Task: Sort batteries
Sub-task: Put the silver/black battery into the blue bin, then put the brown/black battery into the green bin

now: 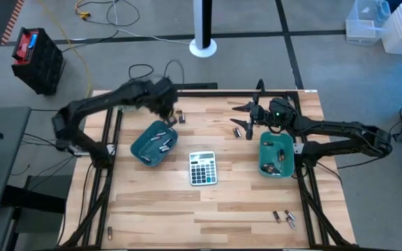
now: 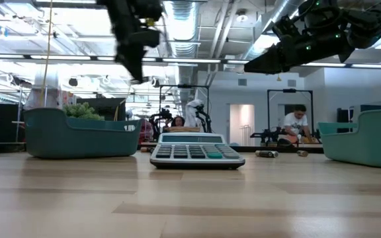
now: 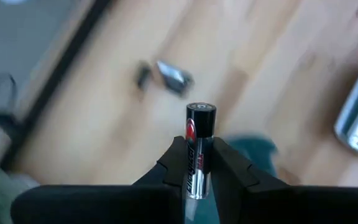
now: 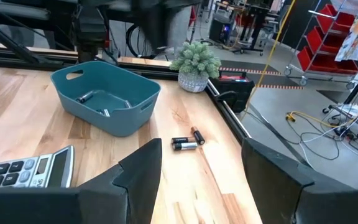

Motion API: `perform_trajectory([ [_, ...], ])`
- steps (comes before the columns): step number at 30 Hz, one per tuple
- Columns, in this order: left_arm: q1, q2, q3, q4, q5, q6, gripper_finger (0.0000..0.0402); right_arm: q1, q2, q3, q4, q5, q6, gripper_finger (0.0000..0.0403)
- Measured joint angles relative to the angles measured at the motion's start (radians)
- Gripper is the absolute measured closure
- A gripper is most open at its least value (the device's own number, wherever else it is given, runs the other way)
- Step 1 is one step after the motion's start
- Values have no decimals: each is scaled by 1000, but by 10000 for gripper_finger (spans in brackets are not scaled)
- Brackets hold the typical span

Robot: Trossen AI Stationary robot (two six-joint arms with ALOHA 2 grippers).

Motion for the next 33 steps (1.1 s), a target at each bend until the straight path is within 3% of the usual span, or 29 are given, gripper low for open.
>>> perform_trajectory([
  [5,-122,-124,-231,8,-15,-228,364,22,0,0,18,0,2,166],
  [13,-221,-134,-430,5,7,-399,364,67,0,0,78,0,26,166],
  [16,-235,-134,-449,8,-24,-424,338,73,0,8,61,0,29,166],
  [21,-254,-135,-452,11,-33,-425,227,79,0,10,61,0,40,166],
  [24,-263,-136,-452,-6,-20,-430,185,78,0,10,62,0,45,166],
  [28,-280,-161,-440,-69,-19,-493,174,79,0,10,59,0,60,166],
  [33,-340,-237,-389,-168,-16,-593,190,78,0,11,42,0,63,166],
])
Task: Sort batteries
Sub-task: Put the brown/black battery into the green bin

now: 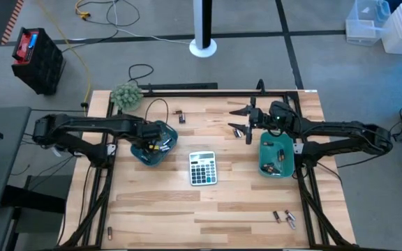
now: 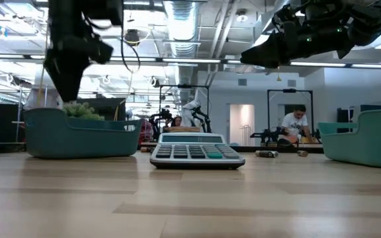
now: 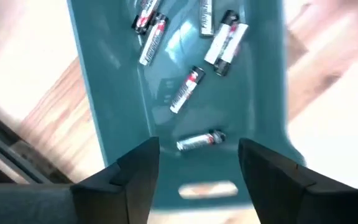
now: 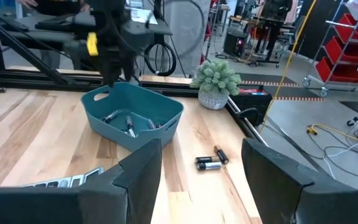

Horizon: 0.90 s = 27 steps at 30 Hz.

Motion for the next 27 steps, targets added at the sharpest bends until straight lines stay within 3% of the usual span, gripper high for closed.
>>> perform_trajectory([
  [8,-188,-31,48,-156,165,-253,226,0,0,0,3,0,-25,166],
  [17,-470,-4,82,-122,344,-622,262,-2,0,0,2,0,-70,166],
  [21,-584,51,83,-67,423,-710,268,-4,0,0,5,0,-74,166],
  [27,-678,244,84,76,637,-694,256,-3,0,0,29,0,-87,166],
])
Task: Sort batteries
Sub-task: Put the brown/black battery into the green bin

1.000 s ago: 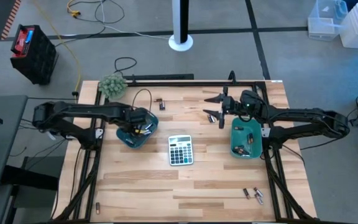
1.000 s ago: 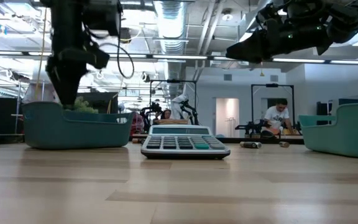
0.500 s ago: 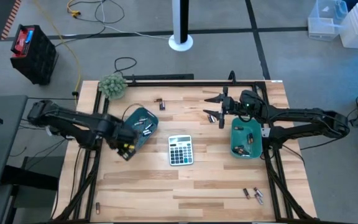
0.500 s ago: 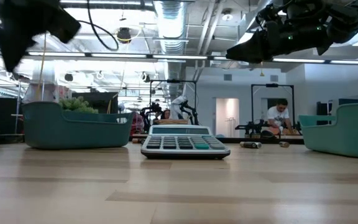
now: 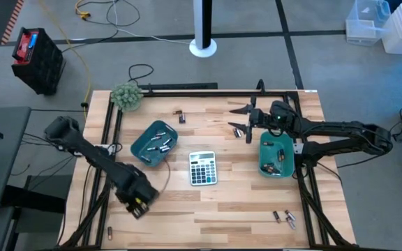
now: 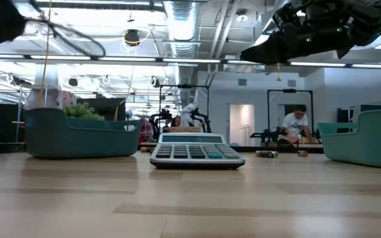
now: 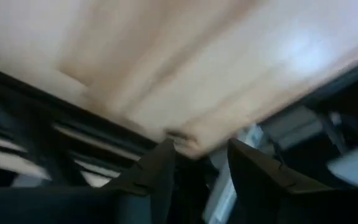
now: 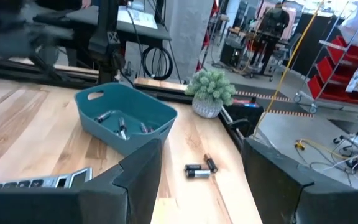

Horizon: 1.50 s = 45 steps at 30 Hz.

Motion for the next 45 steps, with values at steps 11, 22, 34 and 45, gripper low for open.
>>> perform_trajectory([
  [11,-56,323,42,160,219,33,177,1,0,25,68,0,-3,166],
  [22,-139,481,106,154,387,125,117,3,0,49,49,0,-26,166],
  [34,-241,555,105,129,470,164,96,35,0,61,50,-1,-48,166],
  [45,-295,561,85,128,426,145,96,35,0,61,49,-1,-36,166],
])
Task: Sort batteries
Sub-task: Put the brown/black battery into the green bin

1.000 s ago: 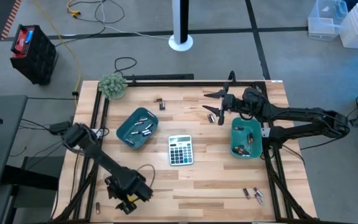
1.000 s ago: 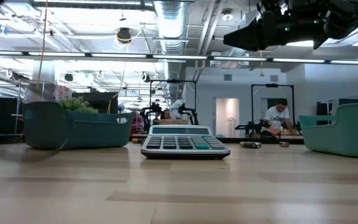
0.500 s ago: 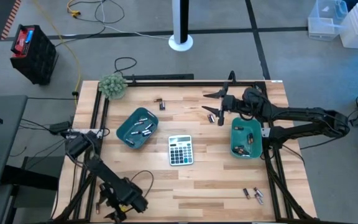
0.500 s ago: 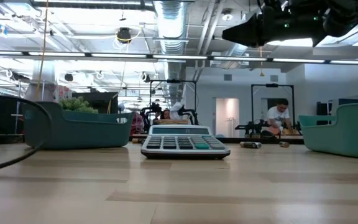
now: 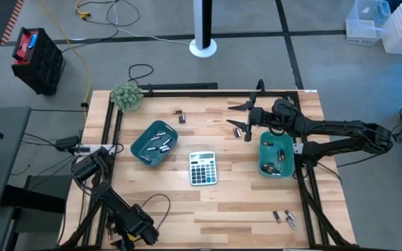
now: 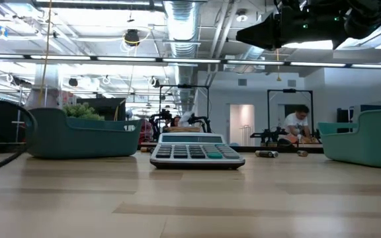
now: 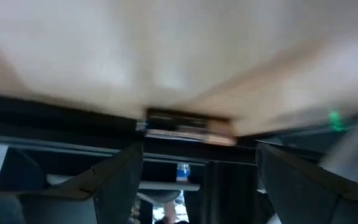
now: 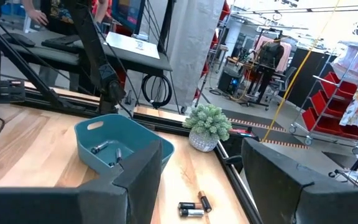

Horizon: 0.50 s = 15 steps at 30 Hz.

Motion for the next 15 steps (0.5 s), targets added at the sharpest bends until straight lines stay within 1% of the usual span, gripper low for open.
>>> perform_trajectory([
  [3,-6,0,-23,3,11,-5,96,1,0,0,-1,0,4,166],
  [9,-3,-3,-46,9,-8,48,96,9,0,0,-1,0,8,166],
  [15,-3,-4,-50,78,-40,40,96,23,0,17,-22,0,7,166],
])
